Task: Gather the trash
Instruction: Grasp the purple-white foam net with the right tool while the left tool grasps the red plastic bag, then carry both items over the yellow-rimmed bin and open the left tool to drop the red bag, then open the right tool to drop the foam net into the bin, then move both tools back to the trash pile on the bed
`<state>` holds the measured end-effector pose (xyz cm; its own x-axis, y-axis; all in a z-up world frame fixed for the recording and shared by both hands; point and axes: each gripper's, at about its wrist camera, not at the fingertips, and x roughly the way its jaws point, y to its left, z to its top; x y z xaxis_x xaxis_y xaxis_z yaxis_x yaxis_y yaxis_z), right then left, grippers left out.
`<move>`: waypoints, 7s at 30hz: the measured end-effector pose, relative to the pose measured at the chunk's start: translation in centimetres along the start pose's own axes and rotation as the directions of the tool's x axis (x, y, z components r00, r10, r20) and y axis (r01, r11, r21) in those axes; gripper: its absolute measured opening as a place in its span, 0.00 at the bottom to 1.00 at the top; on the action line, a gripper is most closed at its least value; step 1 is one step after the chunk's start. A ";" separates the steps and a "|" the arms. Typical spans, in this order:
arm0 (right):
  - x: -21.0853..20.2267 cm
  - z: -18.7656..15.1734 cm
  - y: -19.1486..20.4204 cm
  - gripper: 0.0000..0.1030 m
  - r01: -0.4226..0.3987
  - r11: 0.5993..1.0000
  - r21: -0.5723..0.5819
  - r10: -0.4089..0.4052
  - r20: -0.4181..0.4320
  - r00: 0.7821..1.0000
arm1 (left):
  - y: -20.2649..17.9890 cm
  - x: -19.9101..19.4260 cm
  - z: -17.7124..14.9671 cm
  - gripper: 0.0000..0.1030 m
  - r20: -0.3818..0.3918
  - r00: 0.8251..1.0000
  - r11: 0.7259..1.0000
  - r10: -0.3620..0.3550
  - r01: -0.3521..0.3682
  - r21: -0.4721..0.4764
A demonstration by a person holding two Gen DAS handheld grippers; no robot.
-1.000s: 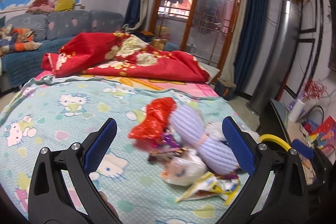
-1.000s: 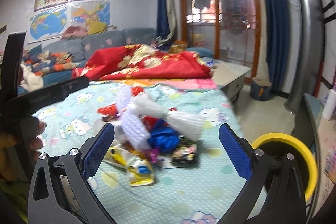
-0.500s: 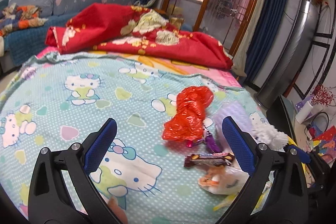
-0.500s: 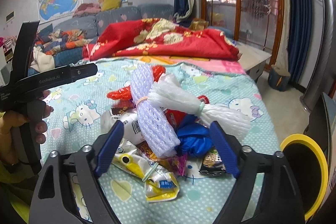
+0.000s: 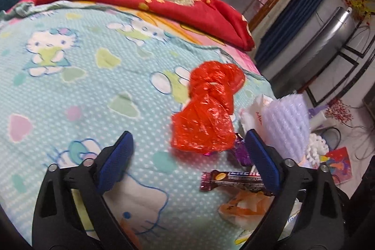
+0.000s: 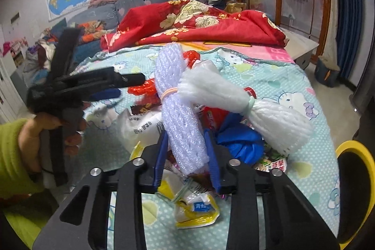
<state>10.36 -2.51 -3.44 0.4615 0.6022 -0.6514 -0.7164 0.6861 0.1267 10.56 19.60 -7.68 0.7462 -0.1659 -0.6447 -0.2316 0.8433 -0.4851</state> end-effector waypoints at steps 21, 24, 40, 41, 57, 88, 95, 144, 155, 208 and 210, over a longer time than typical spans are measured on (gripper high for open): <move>-4.1 1.3 1.7 0.22 -0.079 0.997 -0.018 0.081 0.127 0.989 | -3.9 -3.5 0.5 0.01 0.126 0.990 0.989 -0.063 0.045 0.137; -4.7 1.3 1.4 0.21 -0.078 0.997 -0.006 0.078 0.143 0.987 | -4.9 -5.3 0.9 0.01 0.170 0.982 0.984 -0.082 0.053 0.168; -8.5 1.0 -2.7 0.20 0.005 0.994 0.112 -0.031 0.226 0.974 | -11.7 -9.2 1.2 0.01 0.202 0.948 0.937 -0.247 0.180 0.300; -8.7 0.9 -3.2 0.20 0.013 0.992 0.123 -0.041 0.230 0.972 | -12.1 -9.2 1.1 0.01 0.199 0.946 0.933 -0.256 0.187 0.308; -12.4 -0.2 -8.5 0.20 0.120 0.961 0.247 -0.186 0.263 0.947 | -18.5 -7.6 -1.5 0.01 0.088 0.932 0.861 -0.352 0.285 0.422; -17.4 -7.4 -21.8 0.20 0.309 0.762 0.569 -0.461 0.142 0.876 | -29.8 0.4 -7.1 0.01 -0.133 0.902 0.751 -0.410 0.416 0.513; -17.7 -9.2 -24.4 0.20 0.316 0.726 0.610 -0.465 0.098 0.880 | -31.8 2.8 -8.7 0.01 -0.185 0.893 0.731 -0.410 0.443 0.519; -16.9 -9.2 -21.9 0.63 0.371 0.739 0.563 -0.510 0.106 0.854 | -26.6 1.4 -9.3 0.89 -0.030 0.954 0.832 -0.298 0.275 0.481; -15.9 -7.2 -18.1 0.64 0.342 0.807 0.482 -0.464 0.159 0.871 | -23.6 -1.0 -7.4 0.89 0.073 0.962 0.873 -0.263 0.205 0.442; -4.7 1.3 -5.6 0.66 0.165 0.974 0.155 -0.181 0.098 0.978 | -6.4 -6.7 -2.5 0.89 0.155 0.987 0.975 -0.050 0.015 0.220; -3.9 1.3 -6.4 0.66 0.173 0.971 0.166 -0.187 0.077 0.979 | -6.8 -6.4 -2.9 0.89 0.133 0.989 0.972 -0.065 0.033 0.233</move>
<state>13.85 -8.75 -0.78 0.6265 0.4926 -0.6040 -0.5290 0.8379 0.1346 5.59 13.44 -1.98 0.8362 -0.1510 -0.5272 -0.0549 0.9334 -0.3545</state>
